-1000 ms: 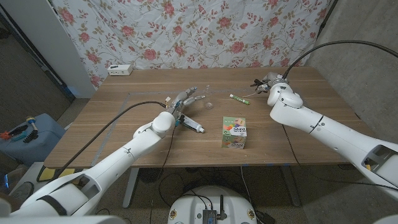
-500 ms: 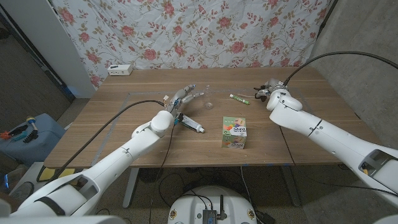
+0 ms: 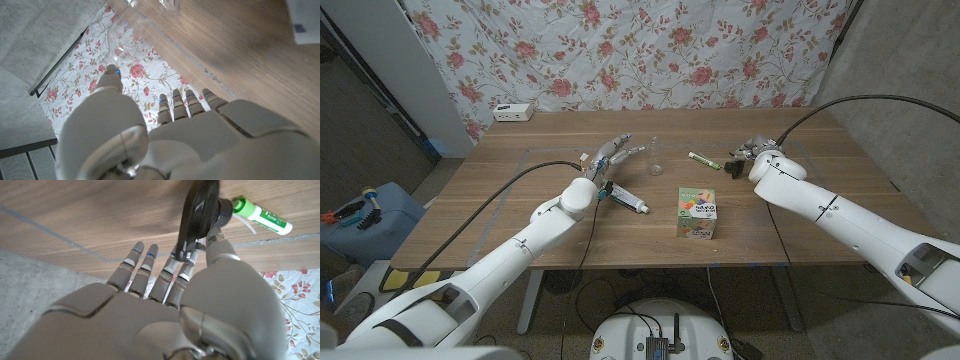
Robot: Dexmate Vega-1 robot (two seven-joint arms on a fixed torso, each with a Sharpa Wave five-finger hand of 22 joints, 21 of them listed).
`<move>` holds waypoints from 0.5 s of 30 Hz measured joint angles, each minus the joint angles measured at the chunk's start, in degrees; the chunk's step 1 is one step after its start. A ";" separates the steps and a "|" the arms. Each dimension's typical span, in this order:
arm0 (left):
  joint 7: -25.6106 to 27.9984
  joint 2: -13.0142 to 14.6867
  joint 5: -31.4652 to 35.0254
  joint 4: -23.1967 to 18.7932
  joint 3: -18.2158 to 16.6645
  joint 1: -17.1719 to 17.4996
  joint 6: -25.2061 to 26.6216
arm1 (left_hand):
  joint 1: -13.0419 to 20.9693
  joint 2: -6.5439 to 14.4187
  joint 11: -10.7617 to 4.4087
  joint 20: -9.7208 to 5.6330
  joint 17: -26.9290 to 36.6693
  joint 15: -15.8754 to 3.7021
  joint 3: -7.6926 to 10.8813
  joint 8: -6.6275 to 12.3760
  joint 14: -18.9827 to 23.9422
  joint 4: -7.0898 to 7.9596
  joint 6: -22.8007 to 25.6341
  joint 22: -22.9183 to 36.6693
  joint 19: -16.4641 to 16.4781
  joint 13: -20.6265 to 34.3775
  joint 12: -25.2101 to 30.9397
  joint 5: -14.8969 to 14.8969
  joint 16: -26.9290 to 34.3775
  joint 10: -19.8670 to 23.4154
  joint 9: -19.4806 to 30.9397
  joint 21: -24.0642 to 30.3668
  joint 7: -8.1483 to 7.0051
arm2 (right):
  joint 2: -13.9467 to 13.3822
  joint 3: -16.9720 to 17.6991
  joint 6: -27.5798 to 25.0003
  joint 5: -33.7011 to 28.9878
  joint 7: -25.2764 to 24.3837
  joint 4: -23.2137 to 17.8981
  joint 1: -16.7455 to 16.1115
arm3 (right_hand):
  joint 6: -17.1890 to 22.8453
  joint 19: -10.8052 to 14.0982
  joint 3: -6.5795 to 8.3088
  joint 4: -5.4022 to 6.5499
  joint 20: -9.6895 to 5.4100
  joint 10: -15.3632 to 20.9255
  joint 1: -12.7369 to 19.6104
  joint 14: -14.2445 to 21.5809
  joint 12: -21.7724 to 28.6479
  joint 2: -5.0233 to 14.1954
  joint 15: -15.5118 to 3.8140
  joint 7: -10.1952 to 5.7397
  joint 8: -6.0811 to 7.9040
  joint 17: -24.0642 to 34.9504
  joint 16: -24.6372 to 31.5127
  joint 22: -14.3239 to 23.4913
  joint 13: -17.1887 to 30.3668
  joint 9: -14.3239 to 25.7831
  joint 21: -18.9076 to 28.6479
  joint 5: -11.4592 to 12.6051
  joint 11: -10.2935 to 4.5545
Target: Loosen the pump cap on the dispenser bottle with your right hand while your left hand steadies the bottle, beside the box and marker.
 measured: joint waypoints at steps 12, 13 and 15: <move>0.16 0.16 -0.30 -0.08 -0.39 0.27 -0.83 | -0.39 0.39 0.00 0.00 0.00 0.00 -0.21 0.00 0.00 0.21 0.00 0.00 0.00 0.00 0.00 0.38 0.00 0.00 0.00 0.00 0.00 | -1.54 1.22 2.26 4.02 -0.91 -0.90 -1.22 | -10.92 -1.98 -2.50 1.49 0.98 -12.02 -5.98 -7.16 -0.38 -2.18 0.40 2.62 -0.34 -0.16 -0.40 -0.01 -0.43 0.28 -0.23 0.31 2.07; 0.09 0.19 -0.37 0.04 -0.45 0.27 -1.01 | -0.40 0.40 0.00 0.00 0.01 0.00 -0.24 0.00 0.00 0.24 0.00 0.00 0.00 0.00 0.00 0.38 0.00 0.00 0.00 0.00 0.00 | -1.84 1.53 2.94 4.53 -1.06 -1.16 -1.52 | -11.65 -2.21 -2.81 1.46 1.16 -12.94 -6.70 -7.86 -0.58 -2.19 0.33 2.82 -0.34 -0.16 -0.39 -0.01 -0.43 0.27 -0.23 0.39 2.36; -0.01 0.24 -0.47 0.18 -0.53 0.30 -1.20 | -0.78 0.78 0.00 0.00 0.00 0.00 -0.24 0.00 0.00 0.24 0.00 0.00 0.00 0.00 0.00 0.38 0.00 0.00 0.00 0.00 0.00 | -2.15 1.85 3.77 5.12 -1.22 -1.41 -1.84 | -13.27 -2.83 -3.32 1.90 1.01 -14.88 -7.71 -9.24 -0.60 -2.56 0.42 3.31 -0.34 -0.16 -0.39 -0.01 -0.46 0.27 -0.23 0.40 2.88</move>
